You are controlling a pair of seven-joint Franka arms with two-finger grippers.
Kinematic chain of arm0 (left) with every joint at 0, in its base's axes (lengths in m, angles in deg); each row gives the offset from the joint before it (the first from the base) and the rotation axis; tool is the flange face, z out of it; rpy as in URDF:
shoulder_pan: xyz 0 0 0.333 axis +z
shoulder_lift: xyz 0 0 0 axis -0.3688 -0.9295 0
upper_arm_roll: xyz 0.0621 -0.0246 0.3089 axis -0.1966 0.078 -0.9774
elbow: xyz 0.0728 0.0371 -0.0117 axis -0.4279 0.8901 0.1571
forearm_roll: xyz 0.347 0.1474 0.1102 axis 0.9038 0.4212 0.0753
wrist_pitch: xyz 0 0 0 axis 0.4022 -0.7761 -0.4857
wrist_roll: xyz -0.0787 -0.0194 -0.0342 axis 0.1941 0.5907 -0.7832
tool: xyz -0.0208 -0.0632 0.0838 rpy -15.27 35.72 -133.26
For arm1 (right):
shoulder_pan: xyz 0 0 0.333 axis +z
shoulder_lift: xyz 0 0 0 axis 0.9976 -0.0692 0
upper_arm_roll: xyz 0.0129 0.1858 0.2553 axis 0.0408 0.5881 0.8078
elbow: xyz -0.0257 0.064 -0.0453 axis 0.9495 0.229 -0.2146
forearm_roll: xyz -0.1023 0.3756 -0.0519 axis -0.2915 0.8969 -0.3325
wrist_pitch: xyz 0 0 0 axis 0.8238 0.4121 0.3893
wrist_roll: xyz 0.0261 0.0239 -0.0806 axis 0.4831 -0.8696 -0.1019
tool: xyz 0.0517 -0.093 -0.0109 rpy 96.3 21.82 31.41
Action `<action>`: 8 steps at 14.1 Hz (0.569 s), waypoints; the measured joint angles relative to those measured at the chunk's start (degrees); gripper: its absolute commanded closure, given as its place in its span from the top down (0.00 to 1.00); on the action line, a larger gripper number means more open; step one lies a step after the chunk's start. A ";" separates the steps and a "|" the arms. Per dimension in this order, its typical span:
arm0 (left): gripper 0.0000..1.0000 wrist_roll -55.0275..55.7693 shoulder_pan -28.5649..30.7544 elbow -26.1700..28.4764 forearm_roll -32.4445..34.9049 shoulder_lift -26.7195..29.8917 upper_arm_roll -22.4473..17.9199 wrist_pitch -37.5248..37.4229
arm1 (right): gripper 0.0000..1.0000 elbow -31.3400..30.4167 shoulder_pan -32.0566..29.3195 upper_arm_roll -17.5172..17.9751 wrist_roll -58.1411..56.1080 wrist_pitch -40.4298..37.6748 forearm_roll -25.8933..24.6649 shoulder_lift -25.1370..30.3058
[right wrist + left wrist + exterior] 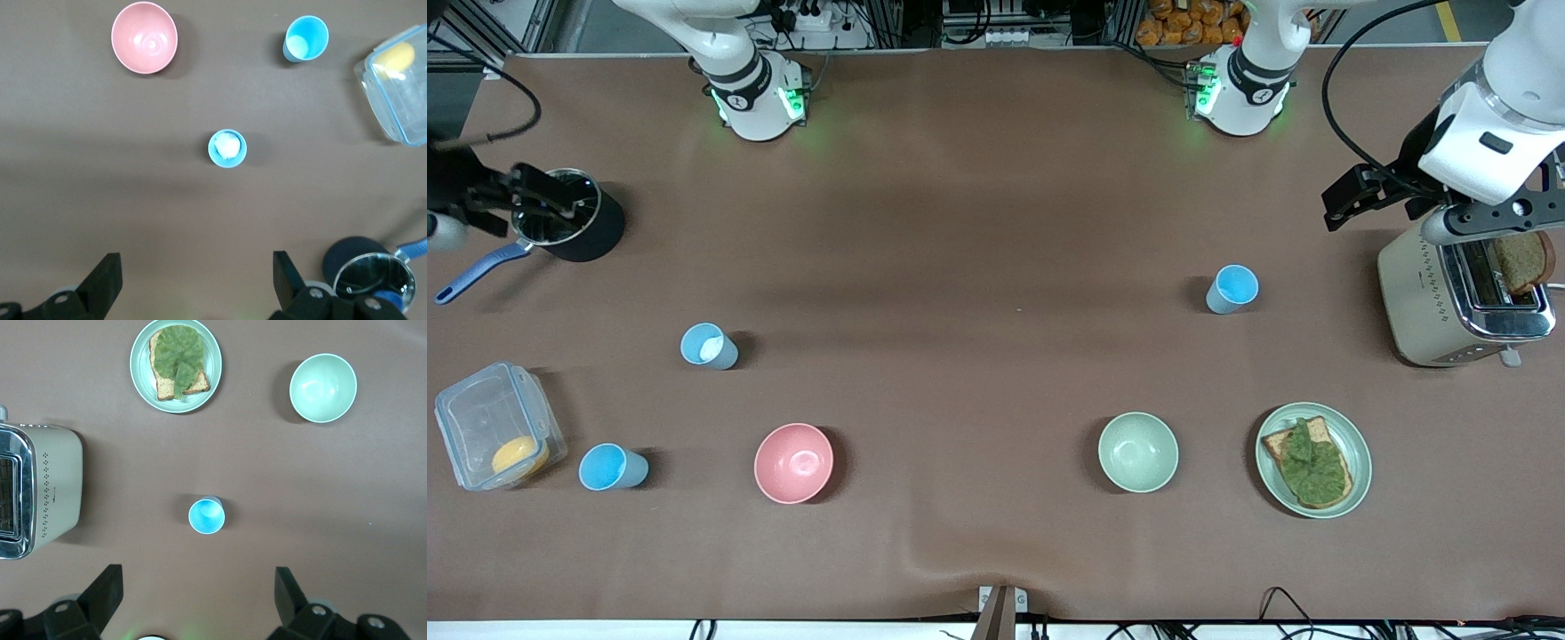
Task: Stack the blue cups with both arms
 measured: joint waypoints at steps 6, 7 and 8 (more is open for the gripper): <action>1.00 0.00 0.00 -0.01 0.00 0.00 0.03 0.00 | 1.00 -7.95 2.81 -0.06 0.62 13.00 2.89 -8.18; 1.00 0.00 0.00 -0.01 0.00 0.00 0.04 0.00 | 1.00 -9.99 2.80 -0.14 0.62 16.19 2.92 -9.19; 1.00 0.00 0.00 -0.01 0.00 0.00 0.05 0.00 | 1.00 -12.23 2.88 -0.13 0.61 19.62 2.88 -9.93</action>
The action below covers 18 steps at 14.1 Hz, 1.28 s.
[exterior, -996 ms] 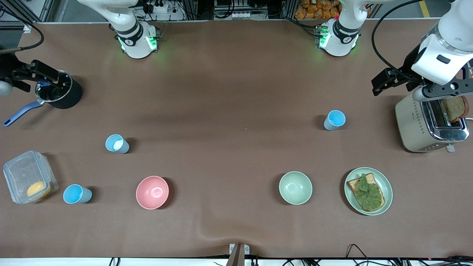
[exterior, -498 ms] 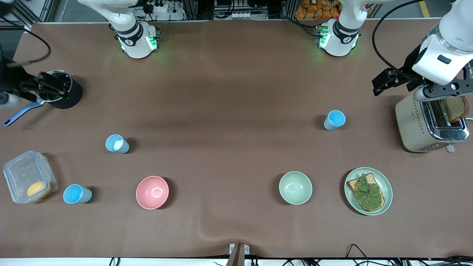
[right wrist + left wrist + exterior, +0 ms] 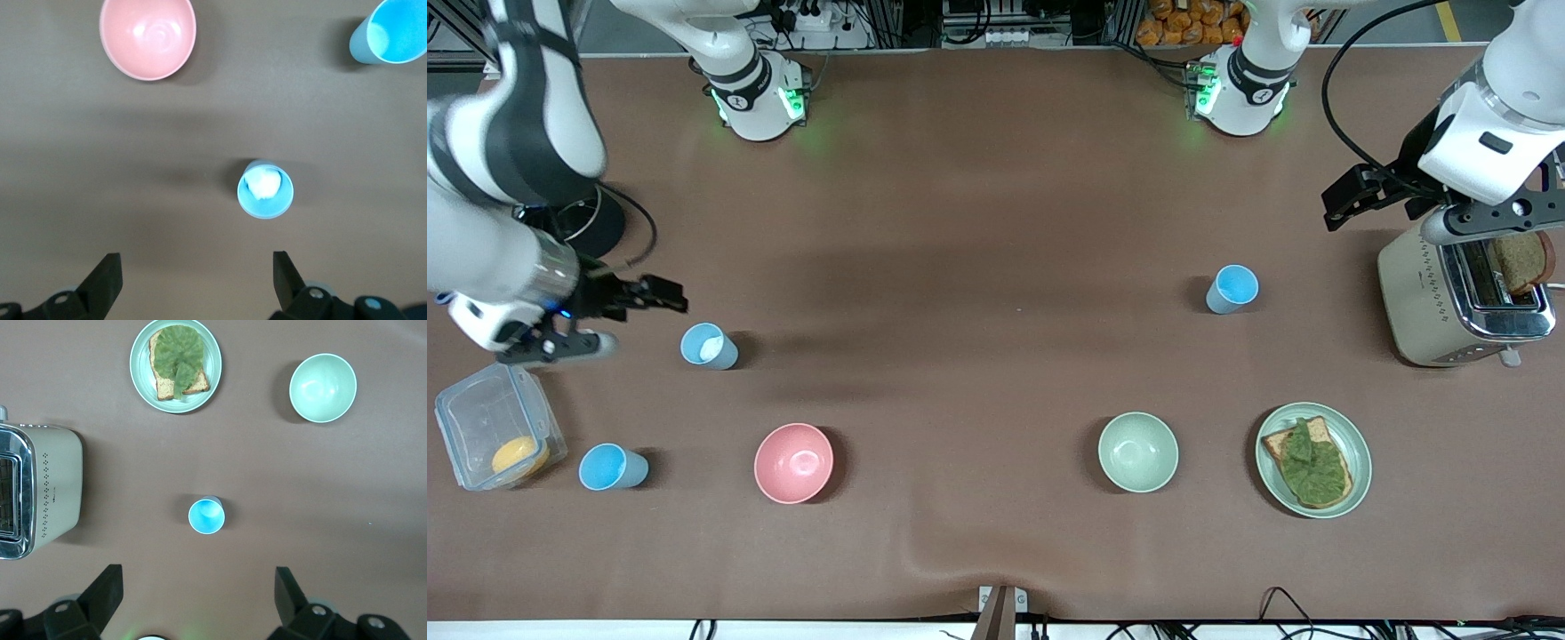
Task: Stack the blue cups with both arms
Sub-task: 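Reach the right gripper to the blue cup holding the white ball and grasp it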
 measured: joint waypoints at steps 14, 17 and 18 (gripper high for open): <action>1.00 0.00 0.12 0.26 0.00 -1.02 0.20 0.00 | 0.72 -16.19 0.54 -0.26 -0.05 26.07 -1.66 -8.63; 1.00 0.00 0.11 0.25 0.00 -1.02 0.22 0.00 | 0.54 -16.22 0.52 -0.32 -0.05 28.10 -1.67 -10.58; 1.00 0.00 0.11 0.25 0.00 -1.02 0.22 0.00 | 0.31 -16.27 0.50 -0.37 -0.05 28.94 -1.67 -11.03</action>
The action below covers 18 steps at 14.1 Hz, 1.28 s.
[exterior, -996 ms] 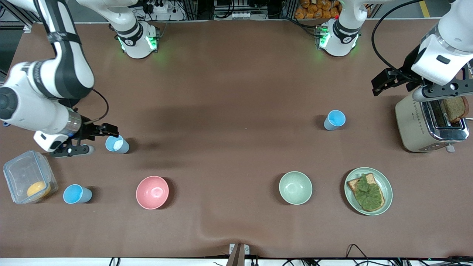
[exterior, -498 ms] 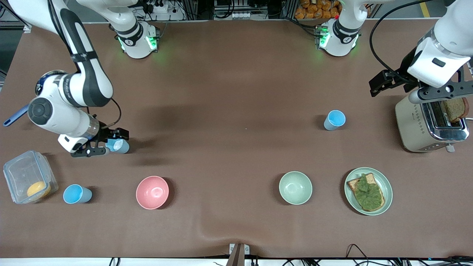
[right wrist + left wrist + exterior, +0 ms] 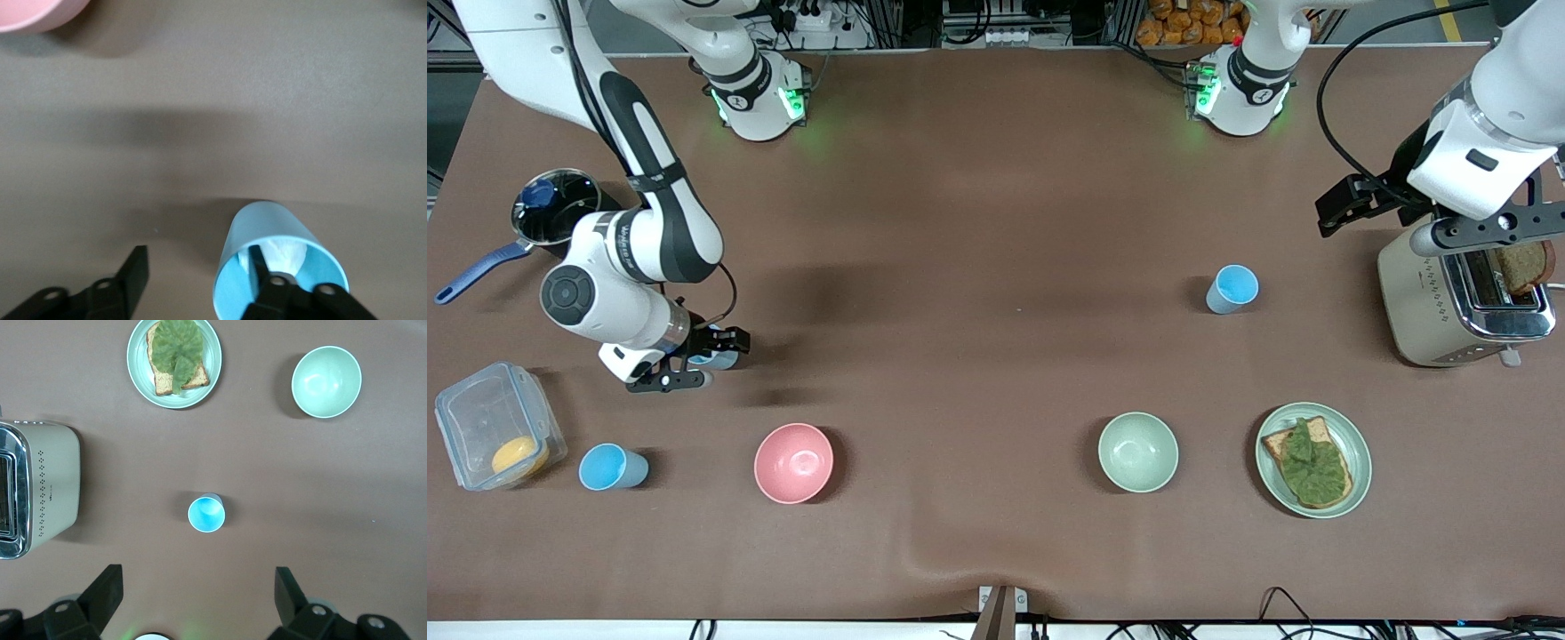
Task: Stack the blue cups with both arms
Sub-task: 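Reach the right gripper to the blue cup holding the white ball and grasp it, then carry the blue cup with the right gripper to the table's middle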
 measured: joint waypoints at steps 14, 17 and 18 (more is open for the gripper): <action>1.00 0.00 -0.29 -0.04 0.00 0.00 0.22 0.00 | 0.00 18.41 6.75 1.69 9.20 -32.53 -5.06 7.78; 1.00 0.00 -0.34 -0.08 0.00 0.01 0.26 0.00 | 0.00 27.21 17.94 2.85 21.84 -32.68 1.43 5.00; 1.00 0.00 -0.34 -0.10 0.00 0.01 0.27 0.00 | 0.00 30.40 22.17 2.96 26.35 -32.62 1.65 2.70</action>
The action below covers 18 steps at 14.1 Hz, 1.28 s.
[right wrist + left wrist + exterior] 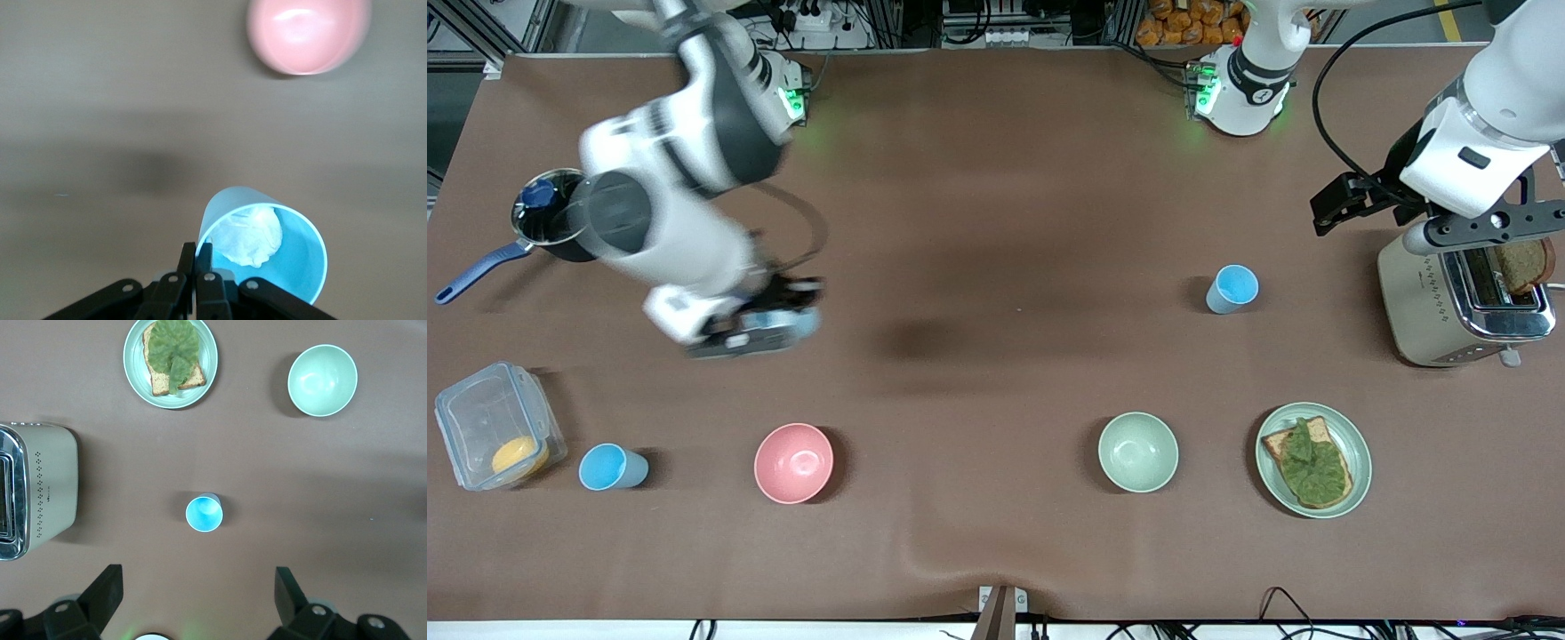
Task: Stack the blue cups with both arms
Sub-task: 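Carry the blue cup with the right gripper to the table's middle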
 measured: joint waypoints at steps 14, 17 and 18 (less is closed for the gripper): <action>1.00 0.00 0.41 0.00 0.00 -0.02 -0.47 0.00 | 0.00 10.69 20.43 -1.68 27.65 20.87 -3.27 -23.91; 1.00 0.00 0.42 0.00 -0.04 -0.02 -0.40 0.00 | 0.15 10.70 20.50 -1.58 27.61 20.68 -3.27 -23.97; 1.00 0.00 0.21 -0.03 -0.04 -0.02 -0.14 0.00 | 0.29 10.69 20.60 -1.49 27.60 20.57 -3.27 -23.98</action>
